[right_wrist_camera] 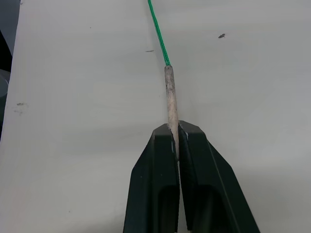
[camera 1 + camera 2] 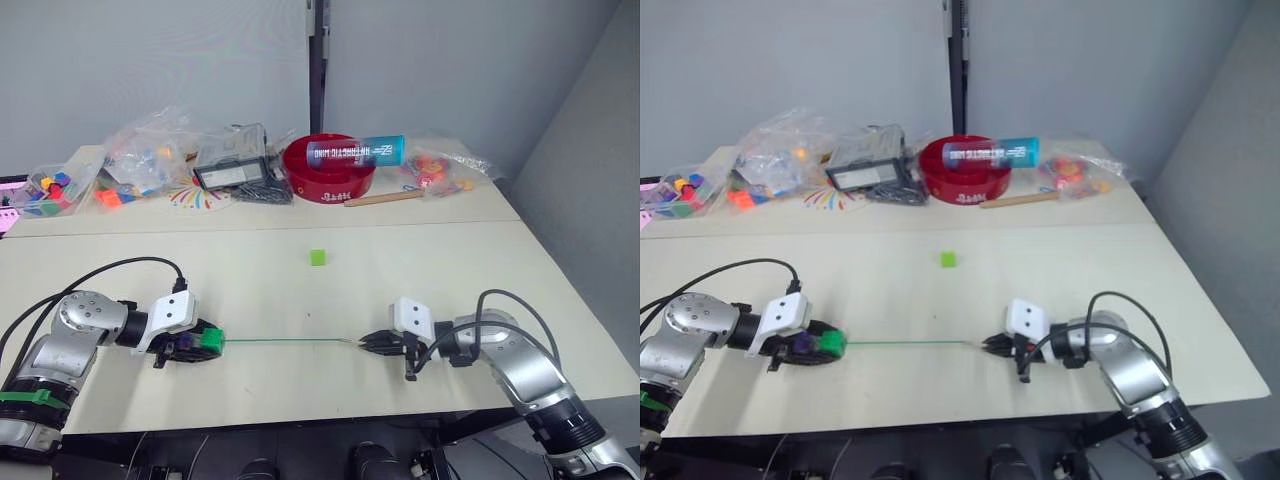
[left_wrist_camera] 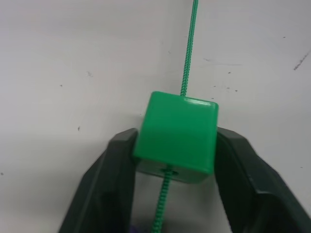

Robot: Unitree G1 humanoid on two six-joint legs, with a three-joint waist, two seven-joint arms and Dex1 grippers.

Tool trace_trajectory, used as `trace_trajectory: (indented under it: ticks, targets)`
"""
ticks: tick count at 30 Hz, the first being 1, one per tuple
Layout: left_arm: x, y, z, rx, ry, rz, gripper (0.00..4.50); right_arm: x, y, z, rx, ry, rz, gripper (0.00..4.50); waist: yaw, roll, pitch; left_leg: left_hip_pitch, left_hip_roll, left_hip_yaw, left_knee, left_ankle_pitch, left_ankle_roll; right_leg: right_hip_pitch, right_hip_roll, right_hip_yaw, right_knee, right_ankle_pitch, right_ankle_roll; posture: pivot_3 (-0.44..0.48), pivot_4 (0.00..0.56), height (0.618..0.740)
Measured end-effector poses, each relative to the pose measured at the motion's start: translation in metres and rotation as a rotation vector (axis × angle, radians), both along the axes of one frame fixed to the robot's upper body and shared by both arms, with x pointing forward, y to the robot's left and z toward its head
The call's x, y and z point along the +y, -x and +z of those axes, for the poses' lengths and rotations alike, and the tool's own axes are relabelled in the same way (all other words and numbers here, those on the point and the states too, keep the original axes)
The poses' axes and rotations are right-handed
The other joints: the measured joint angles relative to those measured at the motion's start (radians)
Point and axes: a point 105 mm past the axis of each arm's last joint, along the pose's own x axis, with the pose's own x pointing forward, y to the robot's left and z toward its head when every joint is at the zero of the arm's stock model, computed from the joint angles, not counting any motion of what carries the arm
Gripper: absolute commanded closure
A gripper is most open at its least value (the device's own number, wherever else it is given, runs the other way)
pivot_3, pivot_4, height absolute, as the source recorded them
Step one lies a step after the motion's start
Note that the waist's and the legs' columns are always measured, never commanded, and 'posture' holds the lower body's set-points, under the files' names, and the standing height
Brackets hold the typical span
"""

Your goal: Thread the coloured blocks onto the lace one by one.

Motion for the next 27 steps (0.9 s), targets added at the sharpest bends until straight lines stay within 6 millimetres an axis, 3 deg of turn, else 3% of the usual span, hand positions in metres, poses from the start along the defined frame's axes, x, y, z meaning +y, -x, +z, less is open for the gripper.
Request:
trace_trajectory:
  ticks: [2,6,9,17,27]
  targets:
    - [-0.006,-0.003,0.008,0.017,0.020,0.005,1.01,0.001,0.000,0.000,0.000,-0.003,-0.001,4.50,0.003,-0.001,0.001,-0.001,0.000,-0.001,0.000,0.000,0.000,-0.001,0.000,-0.001,0.000,0.000,0.000,0.000,0.150,0.731]
    - [-0.026,-0.004,0.056,-0.003,0.085,-0.046,1.01,0.012,-0.001,0.002,-0.007,-0.030,0.015,4.50,0.010,-0.003,0.002,-0.002,0.000,-0.001,0.001,0.000,0.000,-0.001,-0.001,-0.001,-0.001,0.000,0.001,0.000,0.150,0.731]
    - [-0.054,0.000,0.065,-0.007,0.168,-0.092,1.01,0.018,-0.001,0.003,-0.006,-0.036,0.026,4.50,0.012,-0.002,0.001,-0.002,0.000,-0.001,0.001,0.000,0.000,-0.001,-0.001,-0.001,-0.001,0.000,0.001,0.000,0.150,0.731]
    - [-0.124,0.004,0.025,-0.015,0.264,-0.178,1.01,0.040,-0.002,0.006,-0.019,-0.055,0.065,4.50,0.019,-0.002,0.001,-0.002,0.000,-0.001,0.001,0.000,0.000,-0.001,-0.001,-0.001,-0.001,0.000,0.000,0.000,0.150,0.731]
    - [-0.135,-0.002,0.006,-0.049,0.252,-0.199,1.01,0.040,-0.002,0.005,-0.024,-0.041,0.071,4.50,0.022,-0.002,0.001,-0.002,-0.001,-0.001,0.002,0.000,0.000,0.000,-0.001,-0.001,-0.001,0.000,0.000,0.000,0.150,0.731]
